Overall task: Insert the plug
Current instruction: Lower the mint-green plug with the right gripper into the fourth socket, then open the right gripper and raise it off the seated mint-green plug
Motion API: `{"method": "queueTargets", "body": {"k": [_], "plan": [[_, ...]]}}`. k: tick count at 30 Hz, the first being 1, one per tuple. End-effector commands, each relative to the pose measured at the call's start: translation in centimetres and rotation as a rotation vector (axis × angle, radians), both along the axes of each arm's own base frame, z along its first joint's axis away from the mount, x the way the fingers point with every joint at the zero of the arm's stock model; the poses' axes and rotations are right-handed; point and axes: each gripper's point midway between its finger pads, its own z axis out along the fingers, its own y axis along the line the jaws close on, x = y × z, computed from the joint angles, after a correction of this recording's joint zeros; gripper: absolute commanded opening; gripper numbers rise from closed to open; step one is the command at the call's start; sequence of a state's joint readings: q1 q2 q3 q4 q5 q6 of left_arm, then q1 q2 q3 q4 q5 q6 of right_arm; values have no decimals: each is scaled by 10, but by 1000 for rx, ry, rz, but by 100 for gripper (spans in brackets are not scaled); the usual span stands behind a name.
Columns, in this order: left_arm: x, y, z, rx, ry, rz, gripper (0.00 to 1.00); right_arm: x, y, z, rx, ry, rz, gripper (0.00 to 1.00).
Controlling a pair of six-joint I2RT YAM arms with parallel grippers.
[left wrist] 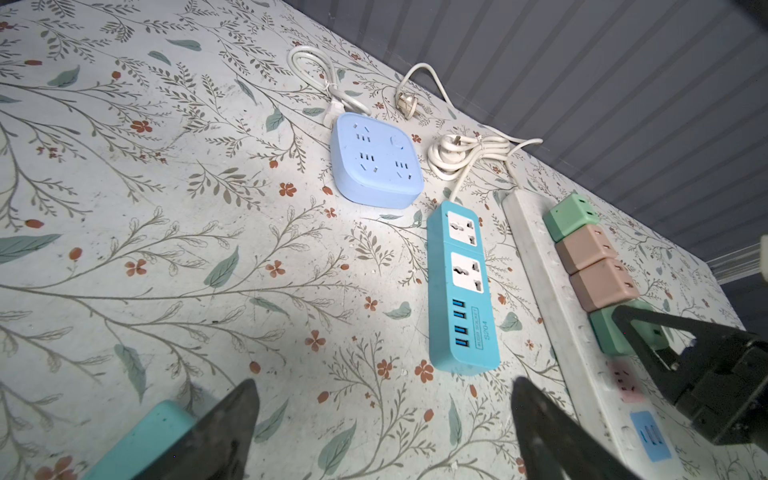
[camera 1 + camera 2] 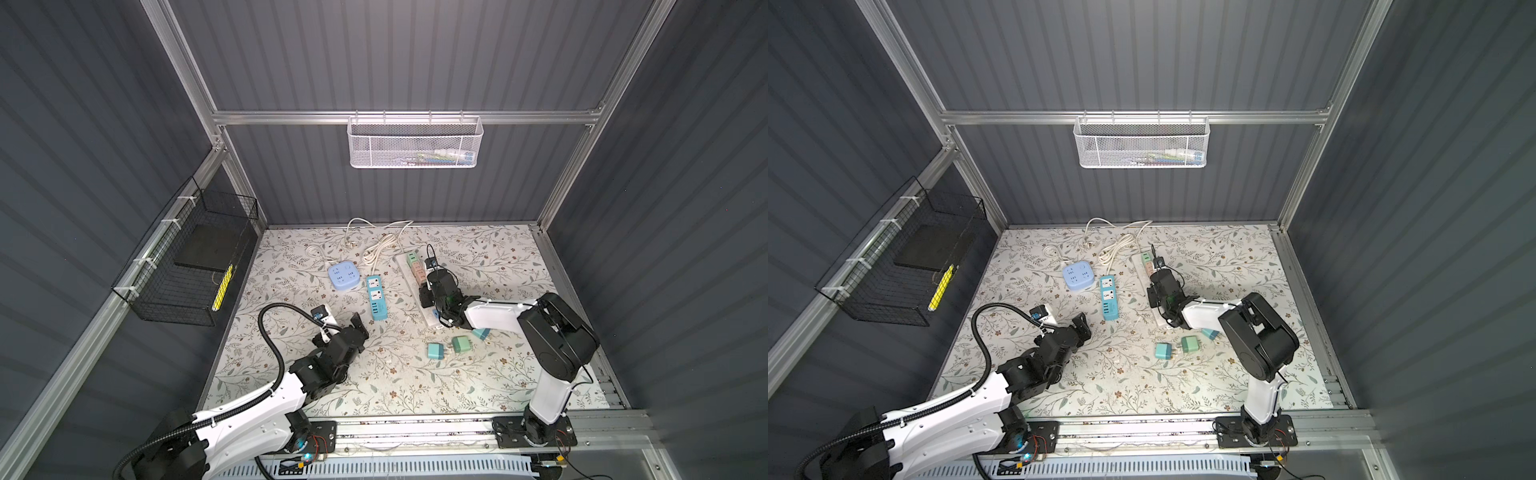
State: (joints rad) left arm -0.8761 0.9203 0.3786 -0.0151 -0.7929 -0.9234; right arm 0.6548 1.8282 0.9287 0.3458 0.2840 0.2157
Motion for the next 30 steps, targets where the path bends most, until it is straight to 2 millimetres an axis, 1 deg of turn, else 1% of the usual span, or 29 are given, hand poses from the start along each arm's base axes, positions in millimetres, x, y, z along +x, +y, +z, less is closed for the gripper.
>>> {"method": "queueTargets", "body": {"k": [1, 3, 4, 6, 11, 13, 16, 19, 21, 25, 30], "plan": [[4, 0, 13, 26, -22, 6, 95, -61, -16, -92, -142, 302, 57, 22], [5, -2, 12, 29, -18, 4, 95, -59, -15, -85, -145, 297, 62, 23], [5, -3, 11, 29, -15, 1, 95, -57, -12, -78, -141, 288, 71, 25], [6, -4, 12, 26, -14, -3, 95, -52, -6, -62, -131, 268, 89, 33], [6, -10, 18, 19, -30, -37, 95, -34, 9, -12, -86, 205, 127, 52], [7, -14, 22, 24, -40, -68, 95, -25, 15, 8, -39, 188, 144, 53], [8, -23, 30, 25, -54, -117, 95, -16, 17, 36, 15, 161, 139, 57], [9, -25, 36, 38, -57, -128, 96, -9, 16, 57, 72, 142, 143, 59], [11, -27, 38, 43, -60, -131, 96, -4, 13, 60, 70, 145, 133, 59], [13, -32, 39, 50, -56, -138, 96, 4, 1, 53, 43, 161, 105, 58], [15, -33, 36, 59, -44, -139, 96, 2, -15, 43, 26, 177, 66, 56]]}}
